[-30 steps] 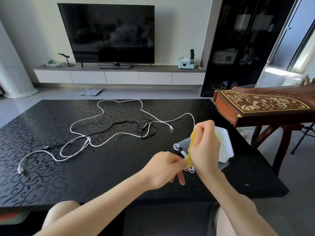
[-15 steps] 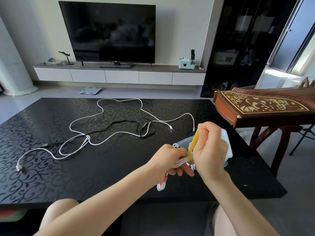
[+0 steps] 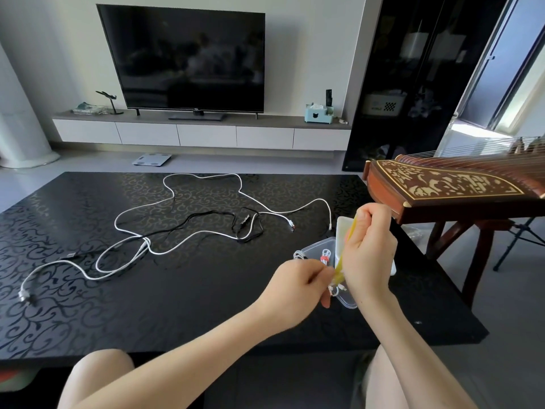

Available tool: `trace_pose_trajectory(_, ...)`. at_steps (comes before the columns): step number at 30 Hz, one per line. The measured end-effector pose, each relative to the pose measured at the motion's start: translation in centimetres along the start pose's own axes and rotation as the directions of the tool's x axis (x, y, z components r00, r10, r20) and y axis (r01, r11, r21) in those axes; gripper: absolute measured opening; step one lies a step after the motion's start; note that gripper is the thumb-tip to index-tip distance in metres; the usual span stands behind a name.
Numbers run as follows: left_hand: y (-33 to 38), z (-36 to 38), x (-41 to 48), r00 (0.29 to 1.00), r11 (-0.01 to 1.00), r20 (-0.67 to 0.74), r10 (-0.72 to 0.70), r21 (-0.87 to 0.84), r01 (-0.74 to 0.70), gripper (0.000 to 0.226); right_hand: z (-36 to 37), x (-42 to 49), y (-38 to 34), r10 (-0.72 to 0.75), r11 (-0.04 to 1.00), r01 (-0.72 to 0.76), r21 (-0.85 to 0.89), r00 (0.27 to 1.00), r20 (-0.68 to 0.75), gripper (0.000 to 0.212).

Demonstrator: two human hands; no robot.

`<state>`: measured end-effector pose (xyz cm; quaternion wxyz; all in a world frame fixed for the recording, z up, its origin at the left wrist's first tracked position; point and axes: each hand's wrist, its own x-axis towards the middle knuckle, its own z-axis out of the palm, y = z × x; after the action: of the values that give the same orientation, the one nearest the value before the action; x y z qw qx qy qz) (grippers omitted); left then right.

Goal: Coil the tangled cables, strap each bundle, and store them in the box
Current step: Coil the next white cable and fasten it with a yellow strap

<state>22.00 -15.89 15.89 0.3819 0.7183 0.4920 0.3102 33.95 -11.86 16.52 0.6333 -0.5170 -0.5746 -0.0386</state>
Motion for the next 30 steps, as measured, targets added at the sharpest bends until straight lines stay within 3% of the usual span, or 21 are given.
trace_pose_trajectory(3,-0.2,0.0,-0.3,0.979,0.948,0.001,0.204,0.251,-0.198,0.036,0.1,0.3,0.5,0.068,0.998,-0.067,-0.014,0.997,0.023,0.016)
trace_pose_trajectory(6,-0.6,0.4,0.2,0.965,0.878,-0.039,0.259,0.426,-0.218,0.03,0.3,0.2,0.5,0.126,0.991,-0.124,-0.044,0.99,0.061,0.019)
trace_pose_trajectory(8,-0.7,0.7,0.7,0.975,0.847,-0.069,0.212,0.511,-0.148,0.026,0.0,0.0,-0.2,0.006,0.996,-0.001,-0.086,0.998,0.06,0.021)
trace_pose_trajectory(10,-1.0,0.7,1.4,0.983,0.862,-0.136,0.124,0.505,-0.039,0.022,-0.5,-0.3,-1.1,-0.217,0.966,0.225,-0.128,0.973,0.076,0.027)
trace_pose_trajectory(14,-1.5,-0.6,2.3,0.973,0.942,-0.226,-0.049,0.314,0.12,0.027,-1.7,-2.1,-1.0,-0.485,0.868,0.495,-0.031,0.86,0.156,0.033)
trace_pose_trajectory(17,-1.5,-1.7,2.5,0.962,0.984,-0.218,-0.166,0.026,0.176,0.044,-2.3,-4.2,0.3,-0.598,0.792,0.609,0.033,0.764,0.242,0.024)
trace_pose_trajectory(19,-1.5,-2.2,2.7,0.96,0.961,-0.151,-0.237,-0.18,0.209,0.039,-2.5,-4.8,1.5,-0.642,0.746,0.665,0.024,0.709,0.291,0.014)
trace_pose_trajectory(23,-1.3,-2.9,2.2,0.962,0.8,0.076,-0.263,-0.54,0.262,0.036,-2.8,-4.7,3.6,-0.707,0.655,0.755,0.039,0.593,0.387,0.012)
trace_pose_trajectory(26,-1.3,-3.3,1.7,0.959,0.751,0.152,-0.238,-0.597,0.282,0.036,-3.1,-4.7,4.5,-0.731,0.588,0.808,0.025,0.519,0.443,0.011)
trace_pose_trajectory(30,-1.3,-3.8,1.2,0.982,0.814,0.12,-0.148,-0.549,0.19,0.041,-3.3,-4.4,4.9,-0.767,0.52,0.854,-0.003,0.468,0.439,0.009)
